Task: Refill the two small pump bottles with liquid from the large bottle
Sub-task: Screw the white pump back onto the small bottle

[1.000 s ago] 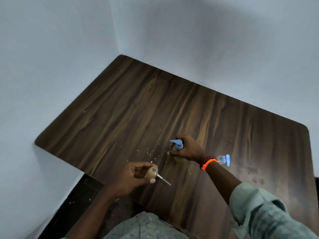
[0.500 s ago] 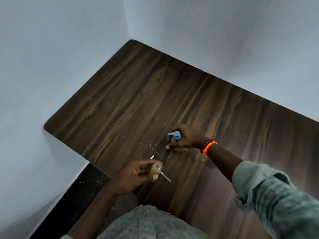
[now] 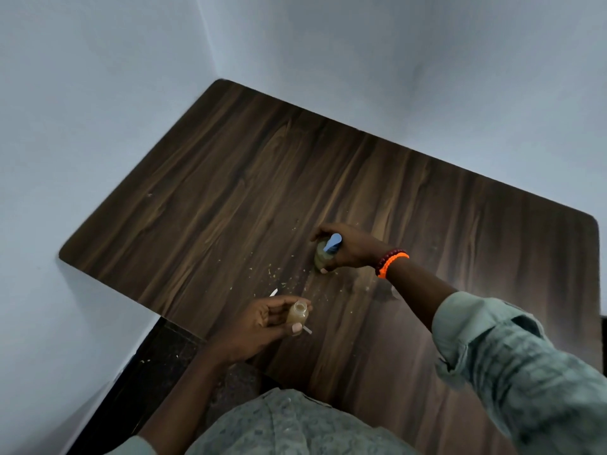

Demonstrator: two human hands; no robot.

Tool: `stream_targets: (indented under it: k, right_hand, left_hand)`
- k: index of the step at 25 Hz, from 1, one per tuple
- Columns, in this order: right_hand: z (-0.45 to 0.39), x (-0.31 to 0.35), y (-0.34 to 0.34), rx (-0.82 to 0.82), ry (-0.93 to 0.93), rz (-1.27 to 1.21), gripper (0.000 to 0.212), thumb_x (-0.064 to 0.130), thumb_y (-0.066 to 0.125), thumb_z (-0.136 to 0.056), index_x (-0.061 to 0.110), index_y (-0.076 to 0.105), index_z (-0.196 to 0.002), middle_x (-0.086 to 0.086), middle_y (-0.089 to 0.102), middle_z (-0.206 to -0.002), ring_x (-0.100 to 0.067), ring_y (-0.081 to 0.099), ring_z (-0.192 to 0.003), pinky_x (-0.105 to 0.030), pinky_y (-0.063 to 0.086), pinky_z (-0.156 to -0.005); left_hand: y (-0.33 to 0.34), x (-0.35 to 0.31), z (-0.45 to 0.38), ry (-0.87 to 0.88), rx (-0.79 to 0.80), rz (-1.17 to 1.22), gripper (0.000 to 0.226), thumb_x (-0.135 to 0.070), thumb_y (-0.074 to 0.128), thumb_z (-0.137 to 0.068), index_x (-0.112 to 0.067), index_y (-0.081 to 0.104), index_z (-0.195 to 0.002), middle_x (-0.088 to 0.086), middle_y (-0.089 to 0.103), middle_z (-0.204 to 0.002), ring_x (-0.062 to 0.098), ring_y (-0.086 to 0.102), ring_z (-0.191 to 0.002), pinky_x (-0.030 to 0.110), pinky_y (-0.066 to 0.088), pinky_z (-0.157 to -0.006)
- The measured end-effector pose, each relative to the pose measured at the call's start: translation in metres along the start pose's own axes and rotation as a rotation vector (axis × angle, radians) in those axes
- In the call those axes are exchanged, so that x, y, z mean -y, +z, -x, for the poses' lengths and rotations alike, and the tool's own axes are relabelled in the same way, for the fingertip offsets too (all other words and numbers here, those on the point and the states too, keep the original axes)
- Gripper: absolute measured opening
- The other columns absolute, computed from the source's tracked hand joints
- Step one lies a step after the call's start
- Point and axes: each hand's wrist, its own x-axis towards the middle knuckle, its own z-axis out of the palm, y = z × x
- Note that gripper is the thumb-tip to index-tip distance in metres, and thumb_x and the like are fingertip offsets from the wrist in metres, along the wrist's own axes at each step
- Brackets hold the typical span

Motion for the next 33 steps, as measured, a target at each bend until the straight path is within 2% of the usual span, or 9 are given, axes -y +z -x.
stream_targets:
  k: [2, 5, 7, 10, 16, 19, 24, 28, 33]
  right_hand:
    - [0.006, 0.001, 0.006, -0.043, 0.028, -0.061, 0.083, 0.024, 0.095, -0.070, 0.028, 0.053, -0.142, 0.001, 0.059, -0.142, -0.022, 0.056, -0.131, -0.045, 0.049, -0.112]
    - [0.028, 0.021, -0.002, -0.093, 0.123, -0.151, 0.099, 0.013, 0.088, -0.080, 0.013, 0.030, -0.160, -0.015, 0.052, -0.152, -0.034, 0.051, -0.140, -0.029, 0.042, -0.108]
    - [0.053, 0.025, 0.002, -0.113, 0.282, -0.124, 0.083, 0.007, 0.083, -0.084, -0.003, 0.038, -0.153, -0.027, 0.054, -0.146, -0.040, 0.055, -0.132, -0.030, 0.047, -0.097]
    - [0.078, 0.026, 0.051, 0.002, 0.457, 0.177, 0.061, 0.018, 0.086, -0.082, 0.005, 0.058, -0.135, -0.018, 0.062, -0.137, -0.032, 0.062, -0.125, -0.038, 0.053, -0.097]
    - [0.041, 0.078, 0.170, -0.261, 0.144, 0.003, 0.022, 0.028, 0.074, -0.083, 0.014, 0.071, -0.100, -0.013, 0.074, -0.102, -0.032, 0.068, -0.098, -0.031, 0.047, -0.076]
    - [0.010, 0.071, 0.198, -0.291, 0.120, 0.082, 0.025, 0.041, 0.057, -0.083, 0.025, 0.067, -0.100, -0.007, 0.067, -0.107, -0.030, 0.065, -0.101, -0.040, 0.056, -0.083]
    - [-0.010, 0.062, 0.219, -0.345, 0.138, 0.064, 0.018, 0.027, 0.058, -0.092, 0.020, 0.068, -0.106, -0.009, 0.067, -0.115, -0.032, 0.066, -0.107, -0.042, 0.056, -0.086]
    - [0.006, 0.065, 0.212, -0.419, 0.169, -0.122, 0.014, 0.018, 0.062, -0.089, 0.016, 0.073, -0.098, -0.012, 0.074, -0.106, -0.032, 0.070, -0.099, -0.035, 0.053, -0.078]
    - [0.095, 0.061, 0.168, -0.814, 0.259, -0.625, 0.008, 0.014, 0.083, -0.086, 0.016, 0.079, -0.093, 0.006, 0.077, -0.088, -0.009, 0.072, -0.083, -0.030, 0.058, -0.079]
  left_hand:
    - [0.002, -0.001, 0.003, 0.005, 0.013, -0.001, 0.043, 0.000, 0.074, -0.092, -0.013, 0.068, -0.133, 0.003, 0.075, -0.133, 0.019, 0.070, -0.127, 0.029, 0.057, -0.104]
    - [0.001, -0.001, 0.011, 0.029, 0.032, -0.005, 0.042, -0.001, 0.074, -0.093, -0.012, 0.067, -0.133, 0.003, 0.075, -0.133, 0.019, 0.070, -0.126, 0.031, 0.058, -0.104]
    - [-0.003, 0.000, 0.018, 0.048, 0.017, 0.001, 0.041, -0.001, 0.073, -0.093, -0.010, 0.068, -0.133, 0.005, 0.075, -0.132, 0.020, 0.070, -0.126, 0.030, 0.059, -0.102]
    - [-0.014, 0.004, 0.029, 0.075, -0.042, 0.031, 0.042, 0.000, 0.074, -0.092, -0.009, 0.068, -0.132, 0.007, 0.076, -0.131, 0.022, 0.070, -0.127, 0.028, 0.059, -0.100]
    - [-0.034, 0.011, 0.038, 0.126, -0.075, 0.038, 0.042, 0.003, 0.073, -0.090, -0.005, 0.068, -0.131, 0.009, 0.077, -0.128, 0.022, 0.072, -0.124, 0.028, 0.058, -0.102]
    - [-0.039, 0.013, 0.043, 0.136, -0.091, 0.038, 0.041, 0.008, 0.072, -0.090, -0.003, 0.068, -0.130, 0.007, 0.078, -0.126, 0.018, 0.073, -0.120, 0.026, 0.059, -0.099]
    - [-0.046, 0.011, 0.047, 0.135, -0.061, -0.016, 0.043, 0.006, 0.074, -0.090, -0.005, 0.068, -0.131, 0.008, 0.078, -0.127, 0.019, 0.072, -0.122, 0.026, 0.058, -0.101]
    - [-0.045, 0.005, 0.047, 0.135, -0.023, -0.028, 0.042, 0.008, 0.073, -0.090, -0.006, 0.069, -0.129, 0.006, 0.078, -0.126, 0.015, 0.073, -0.119, 0.023, 0.058, -0.099]
    - [-0.028, 0.002, 0.034, 0.141, 0.080, -0.093, 0.042, 0.004, 0.075, -0.089, -0.008, 0.070, -0.129, 0.003, 0.078, -0.127, 0.015, 0.072, -0.122, 0.022, 0.057, -0.101]
